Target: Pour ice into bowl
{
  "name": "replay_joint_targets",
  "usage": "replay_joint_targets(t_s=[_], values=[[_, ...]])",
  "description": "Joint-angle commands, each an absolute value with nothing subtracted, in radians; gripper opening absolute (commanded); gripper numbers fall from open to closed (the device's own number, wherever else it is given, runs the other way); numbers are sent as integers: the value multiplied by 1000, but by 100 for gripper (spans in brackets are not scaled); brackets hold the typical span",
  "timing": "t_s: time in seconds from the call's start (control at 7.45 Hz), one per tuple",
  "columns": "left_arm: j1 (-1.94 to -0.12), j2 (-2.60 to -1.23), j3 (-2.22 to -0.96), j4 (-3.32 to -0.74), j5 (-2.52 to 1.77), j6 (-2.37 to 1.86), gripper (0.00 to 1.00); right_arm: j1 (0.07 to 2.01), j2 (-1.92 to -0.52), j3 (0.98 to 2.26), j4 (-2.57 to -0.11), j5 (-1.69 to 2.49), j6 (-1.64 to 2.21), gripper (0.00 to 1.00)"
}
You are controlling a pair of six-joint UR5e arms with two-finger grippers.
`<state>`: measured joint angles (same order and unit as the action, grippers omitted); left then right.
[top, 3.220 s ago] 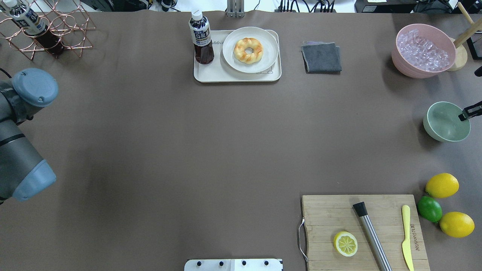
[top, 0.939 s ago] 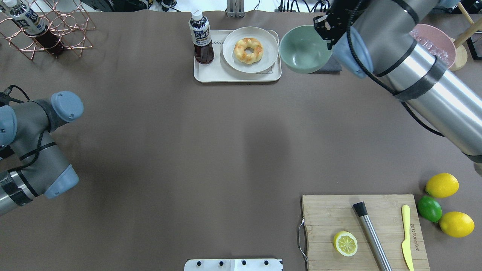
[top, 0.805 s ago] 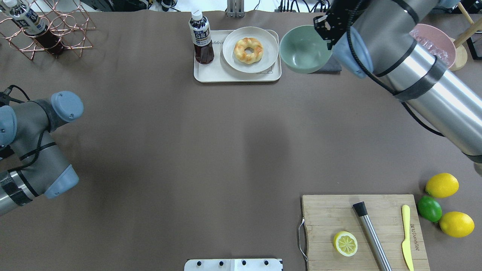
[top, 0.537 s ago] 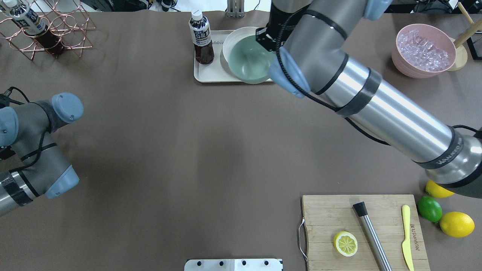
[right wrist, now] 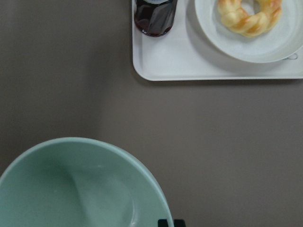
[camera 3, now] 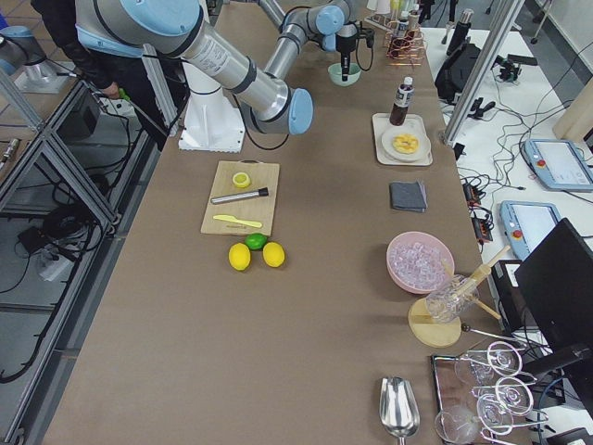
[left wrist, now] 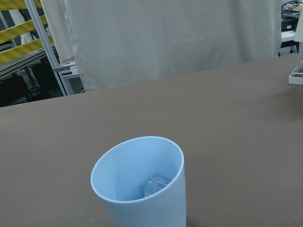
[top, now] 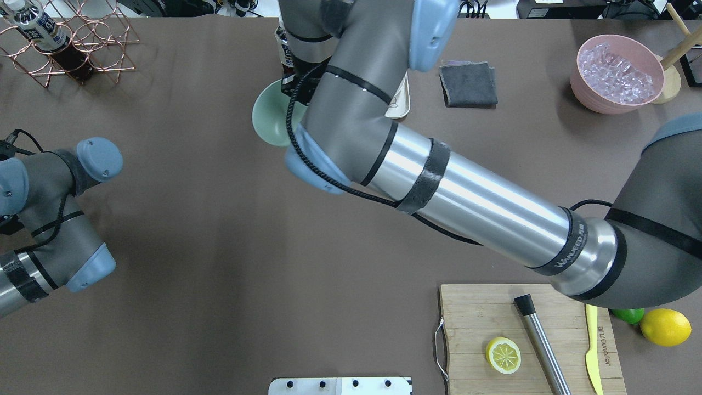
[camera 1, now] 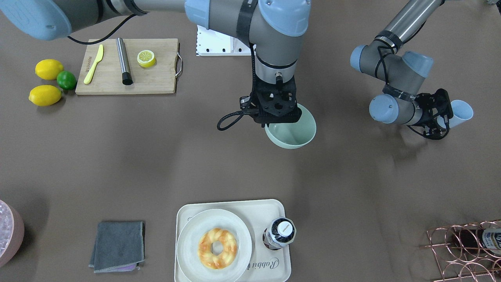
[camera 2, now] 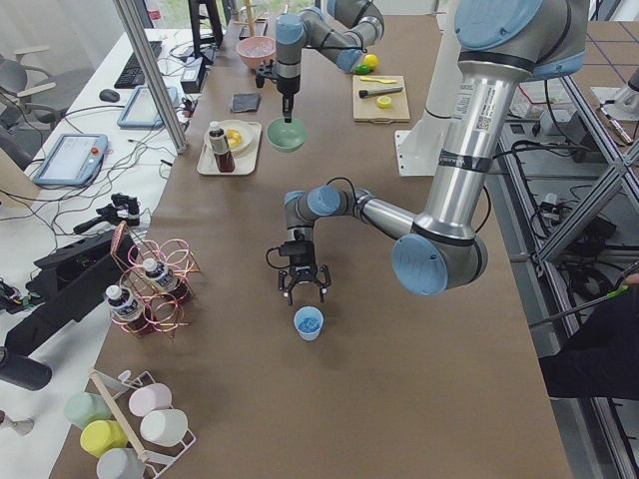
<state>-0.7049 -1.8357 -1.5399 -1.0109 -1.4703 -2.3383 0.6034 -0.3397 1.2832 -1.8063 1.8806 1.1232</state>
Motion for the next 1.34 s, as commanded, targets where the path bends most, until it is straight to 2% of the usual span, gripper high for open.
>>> replay_joint_targets(t_s=[0.0, 0.4, 1.21], values=[[-692, -1830, -1537, -1009, -1473, -2362, 97, 503, -318, 1210, -1695, 1790, 1192, 0], [-693, -1798, -1522, -1014, -1471, -2356, 97, 421, -360, 1108, -1503, 1709, 1192, 0], [-710, -1720, -1514, -1084, -1467, -2349, 97, 376, -428, 1101, -1411, 1667, 1193, 0]])
